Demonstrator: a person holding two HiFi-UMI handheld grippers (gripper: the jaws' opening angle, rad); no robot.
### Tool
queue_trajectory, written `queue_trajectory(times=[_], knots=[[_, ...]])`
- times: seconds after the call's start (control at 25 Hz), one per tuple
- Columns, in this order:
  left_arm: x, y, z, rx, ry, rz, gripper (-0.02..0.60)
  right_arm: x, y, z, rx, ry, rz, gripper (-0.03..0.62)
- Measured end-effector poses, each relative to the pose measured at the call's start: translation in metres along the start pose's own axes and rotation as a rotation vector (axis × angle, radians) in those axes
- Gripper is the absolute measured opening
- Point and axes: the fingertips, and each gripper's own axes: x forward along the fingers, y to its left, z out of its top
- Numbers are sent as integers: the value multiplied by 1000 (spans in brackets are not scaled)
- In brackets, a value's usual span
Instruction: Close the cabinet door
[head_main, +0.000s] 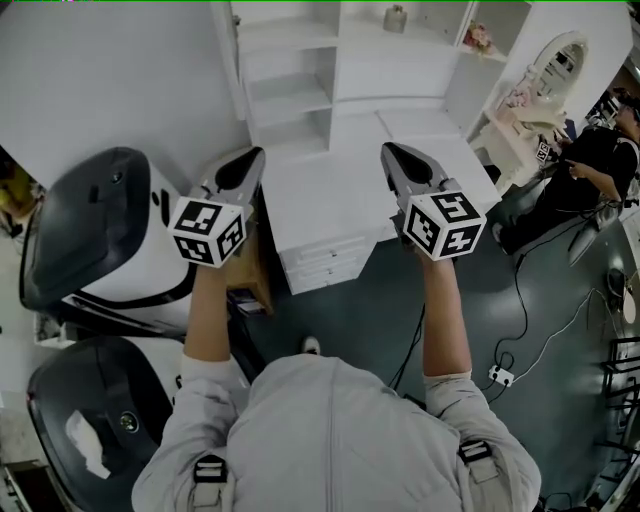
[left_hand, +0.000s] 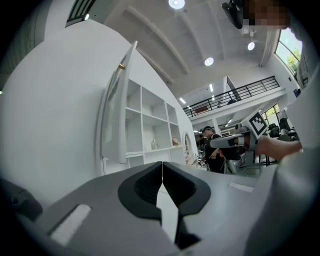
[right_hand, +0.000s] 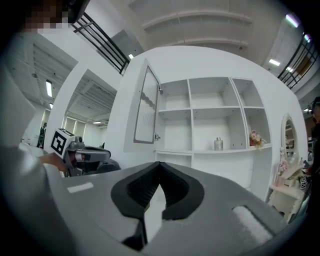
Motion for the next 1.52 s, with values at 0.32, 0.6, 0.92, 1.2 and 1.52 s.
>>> queue_trajectory(times=[0.32,0.6,0.92,1.2,1.52], knots=[[7,52,2,-14,-26,79,122,43,12,12,-25,-64,19,2],[22,74,9,-2,-22,129,160,66,9,14,-32,-77,58,2],[42,87,6,10,27,230,152,82,-11,18,30,-70,144,2],[49,82,8,-26,17,303,127,87,-35,15,69,-46,235,2],[69,68,10,-46,24,382,124,88,-72,21,34,-71,295,2]])
